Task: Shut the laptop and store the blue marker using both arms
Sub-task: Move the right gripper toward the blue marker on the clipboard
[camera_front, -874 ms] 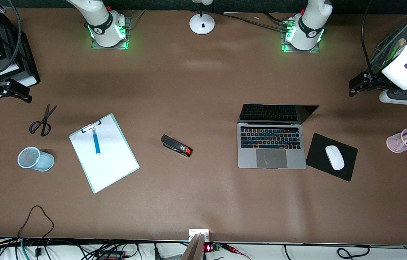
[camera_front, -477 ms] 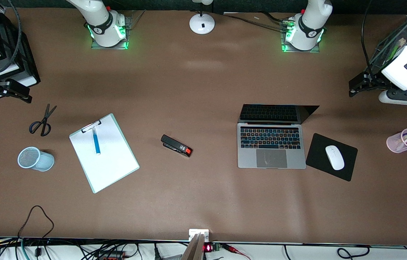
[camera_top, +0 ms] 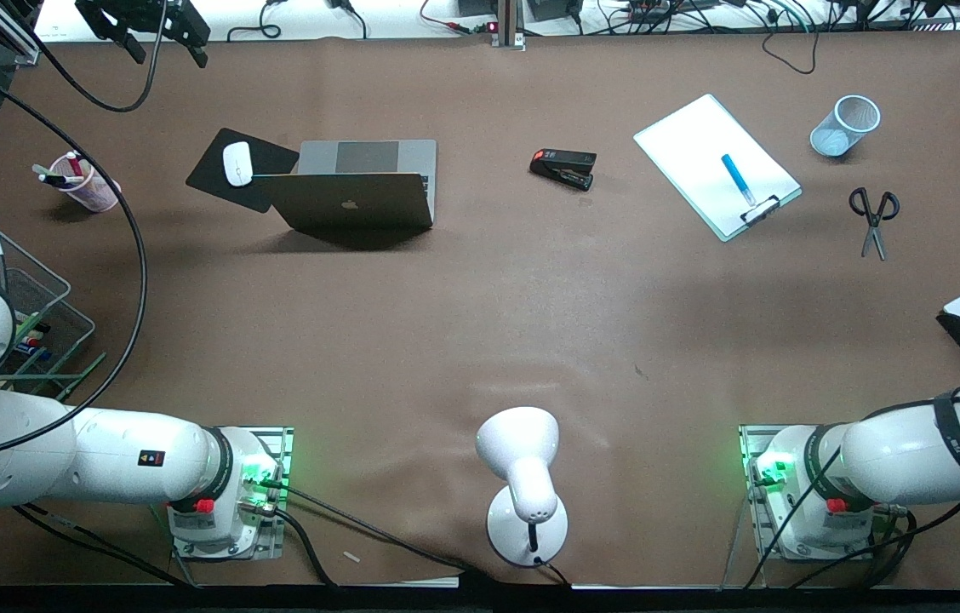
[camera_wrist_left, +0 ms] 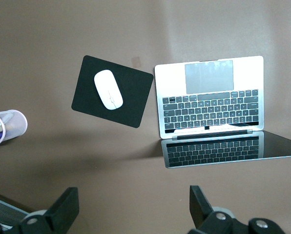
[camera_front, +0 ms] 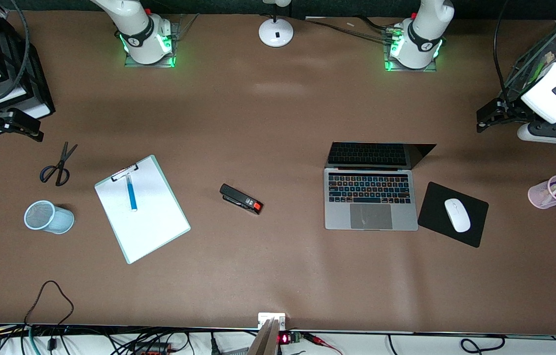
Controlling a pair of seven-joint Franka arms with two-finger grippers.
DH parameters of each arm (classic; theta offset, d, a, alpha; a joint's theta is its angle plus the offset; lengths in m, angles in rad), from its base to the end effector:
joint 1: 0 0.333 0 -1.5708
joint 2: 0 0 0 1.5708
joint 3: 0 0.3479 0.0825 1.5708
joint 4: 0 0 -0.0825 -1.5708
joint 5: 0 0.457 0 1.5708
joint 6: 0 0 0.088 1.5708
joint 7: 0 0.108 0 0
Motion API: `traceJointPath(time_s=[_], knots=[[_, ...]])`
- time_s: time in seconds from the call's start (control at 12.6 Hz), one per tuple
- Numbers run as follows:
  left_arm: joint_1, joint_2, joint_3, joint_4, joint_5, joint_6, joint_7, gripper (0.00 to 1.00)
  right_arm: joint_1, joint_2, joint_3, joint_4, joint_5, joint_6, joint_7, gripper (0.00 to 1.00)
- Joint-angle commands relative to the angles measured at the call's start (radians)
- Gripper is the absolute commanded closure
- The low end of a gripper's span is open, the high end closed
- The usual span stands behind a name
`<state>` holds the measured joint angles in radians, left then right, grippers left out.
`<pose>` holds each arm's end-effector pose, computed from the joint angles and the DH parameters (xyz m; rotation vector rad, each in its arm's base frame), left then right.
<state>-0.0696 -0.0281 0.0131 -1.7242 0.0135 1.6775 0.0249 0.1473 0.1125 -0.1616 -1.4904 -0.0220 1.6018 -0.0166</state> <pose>0.6215 -0.0337 0.5982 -3.1254 0.1297 0.0288 0.6679 -0.0058 0.6301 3.1015 0.0062 -0.0004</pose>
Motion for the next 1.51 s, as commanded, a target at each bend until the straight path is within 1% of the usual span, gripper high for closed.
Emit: traceJointPath(time_s=[0.0, 0.24, 0.32, 0.48, 0.56, 0.64, 0.72, 0.79, 0.87, 1.03, 1.19, 1.43], knots=[[-0.006, 0.043, 0.007, 0.024, -0.004, -0.022, 0.0, 0.0, 0.003, 0.004, 0.007, -0.001, 0.002, 0.026, -0.006, 0.0], [-0.007, 0.077, 0.005, 0.081, -0.009, -0.057, -0.003, 0.0, -0.003, 0.021, 0.007, -0.001, 0.01, 0.032, -0.005, 0.0], [-0.007, 0.083, 0.005, 0.09, -0.009, -0.082, 0.0, 0.0, -0.002, 0.039, 0.007, -0.001, 0.011, 0.033, -0.003, 0.0], [-0.009, 0.083, 0.005, 0.09, -0.01, -0.091, 0.009, 0.0, 0.001, 0.053, 0.008, -0.001, 0.013, 0.032, -0.003, 0.0], [-0.009, 0.083, 0.005, 0.09, -0.009, -0.091, 0.012, 0.06, 0.005, 0.058, 0.008, -0.001, 0.011, 0.033, -0.005, 0.0], [-0.009, 0.083, 0.005, 0.09, -0.007, -0.096, 0.012, 0.31, 0.003, 0.073, 0.013, -0.001, 0.013, 0.033, -0.005, 0.0], [-0.01, 0.085, 0.005, 0.092, -0.007, -0.123, 0.012, 0.48, 0.008, 0.087, 0.013, -0.001, 0.014, 0.035, -0.003, 0.0], [-0.015, 0.085, 0.005, 0.092, -0.004, -0.148, 0.012, 0.61, 0.008, 0.09, 0.011, -0.001, 0.034, 0.036, -0.005, 0.0], [-0.016, 0.085, 0.005, 0.092, -0.004, -0.156, 0.01, 0.65, 0.005, 0.105, 0.011, -0.001, 0.06, 0.046, -0.005, 0.0], [-0.016, 0.085, 0.005, 0.092, -0.004, -0.173, 0.01, 0.85, -0.002, 0.142, 0.01, -0.001, 0.076, 0.064, -0.006, 0.0], [-0.016, 0.086, 0.005, 0.09, -0.006, -0.205, 0.013, 0.93, -0.002, 0.185, 0.008, -0.001, 0.071, 0.095, -0.008, 0.0], [-0.019, 0.086, 0.004, 0.087, -0.009, -0.269, 0.015, 0.99, 0.008, 0.254, 0.011, -0.001, 0.077, 0.113, -0.04, 0.0]])
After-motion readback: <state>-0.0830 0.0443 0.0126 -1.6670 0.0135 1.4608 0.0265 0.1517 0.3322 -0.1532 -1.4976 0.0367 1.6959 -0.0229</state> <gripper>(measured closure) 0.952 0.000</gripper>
